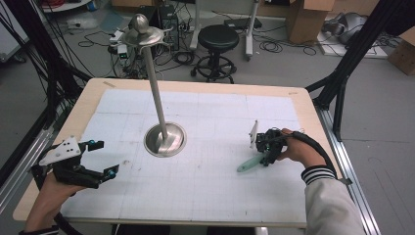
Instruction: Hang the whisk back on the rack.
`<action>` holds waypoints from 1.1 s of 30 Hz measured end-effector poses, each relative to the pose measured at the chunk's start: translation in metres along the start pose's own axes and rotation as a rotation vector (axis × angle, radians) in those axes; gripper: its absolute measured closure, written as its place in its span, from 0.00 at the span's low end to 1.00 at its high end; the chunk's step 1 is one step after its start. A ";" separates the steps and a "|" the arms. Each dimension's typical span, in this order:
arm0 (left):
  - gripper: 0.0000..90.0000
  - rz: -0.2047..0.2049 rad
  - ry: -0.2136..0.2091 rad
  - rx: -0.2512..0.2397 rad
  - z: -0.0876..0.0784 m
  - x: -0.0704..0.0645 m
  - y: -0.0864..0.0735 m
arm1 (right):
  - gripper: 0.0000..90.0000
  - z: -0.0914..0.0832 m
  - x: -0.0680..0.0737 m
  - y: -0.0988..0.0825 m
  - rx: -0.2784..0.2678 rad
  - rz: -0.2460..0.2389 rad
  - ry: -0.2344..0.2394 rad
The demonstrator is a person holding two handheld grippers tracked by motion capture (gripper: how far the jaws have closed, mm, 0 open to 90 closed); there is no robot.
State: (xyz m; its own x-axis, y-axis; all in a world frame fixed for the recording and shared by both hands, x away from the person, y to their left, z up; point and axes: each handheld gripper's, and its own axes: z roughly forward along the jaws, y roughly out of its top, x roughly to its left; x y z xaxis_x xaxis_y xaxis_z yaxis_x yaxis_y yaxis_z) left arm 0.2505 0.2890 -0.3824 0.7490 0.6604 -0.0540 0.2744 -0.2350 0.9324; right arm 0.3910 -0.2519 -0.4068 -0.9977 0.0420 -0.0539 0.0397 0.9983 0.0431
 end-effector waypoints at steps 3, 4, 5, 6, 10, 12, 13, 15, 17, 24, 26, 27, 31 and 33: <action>0.02 0.002 -0.001 0.002 0.000 0.000 0.000 | 0.63 0.000 0.000 0.001 0.008 -0.008 0.013; 0.02 0.002 -0.001 0.002 0.000 0.000 0.000 | 0.65 -0.001 0.000 0.001 0.013 -0.006 0.016; 0.02 0.004 -0.002 0.003 0.000 0.000 0.000 | 0.66 -0.001 0.000 0.002 0.017 -0.008 0.016; 0.02 0.004 -0.002 0.003 0.000 0.000 0.000 | 0.68 -0.001 0.000 0.002 0.019 -0.008 0.015; 0.02 0.005 -0.003 0.004 0.000 0.000 0.000 | 0.75 -0.002 0.001 0.001 0.024 -0.008 0.034; 0.02 0.004 -0.002 0.004 0.000 0.000 0.000 | 0.77 -0.002 0.001 0.002 0.037 0.007 0.041; 0.02 0.004 -0.001 0.005 0.000 0.000 0.000 | 0.77 -0.002 0.001 0.002 0.035 0.011 0.043; 0.02 0.004 -0.003 0.006 0.000 0.000 0.000 | 0.77 -0.002 0.001 0.002 0.035 0.017 0.043; 0.02 0.004 -0.003 0.004 0.000 0.000 0.000 | 0.77 -0.002 0.000 0.002 0.032 0.027 0.047; 0.02 -0.001 -0.004 0.002 0.000 0.001 -0.001 | 0.77 -0.014 0.002 -0.001 -0.019 0.054 0.056; 0.02 0.000 -0.003 0.002 0.000 0.000 -0.001 | 0.77 -0.019 0.003 -0.001 -0.040 0.067 0.048; 0.02 0.000 -0.003 0.003 0.000 0.000 -0.001 | 0.77 -0.021 0.004 -0.001 -0.054 0.074 0.057; 0.02 -0.002 -0.003 -0.001 -0.001 0.000 -0.001 | 0.77 -0.031 0.006 -0.002 -0.092 0.055 0.044; 0.02 -0.002 -0.001 -0.001 -0.001 0.001 0.000 | 0.77 -0.038 0.010 -0.002 -0.116 0.089 0.052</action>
State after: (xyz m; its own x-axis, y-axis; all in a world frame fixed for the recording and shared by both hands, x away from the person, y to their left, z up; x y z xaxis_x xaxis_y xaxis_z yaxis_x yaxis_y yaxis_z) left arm 0.2501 0.2902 -0.3823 0.7493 0.6598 -0.0560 0.2752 -0.2333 0.9326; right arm 0.3792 -0.2549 -0.3694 -0.9921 0.1252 0.0071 0.1247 0.9791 0.1608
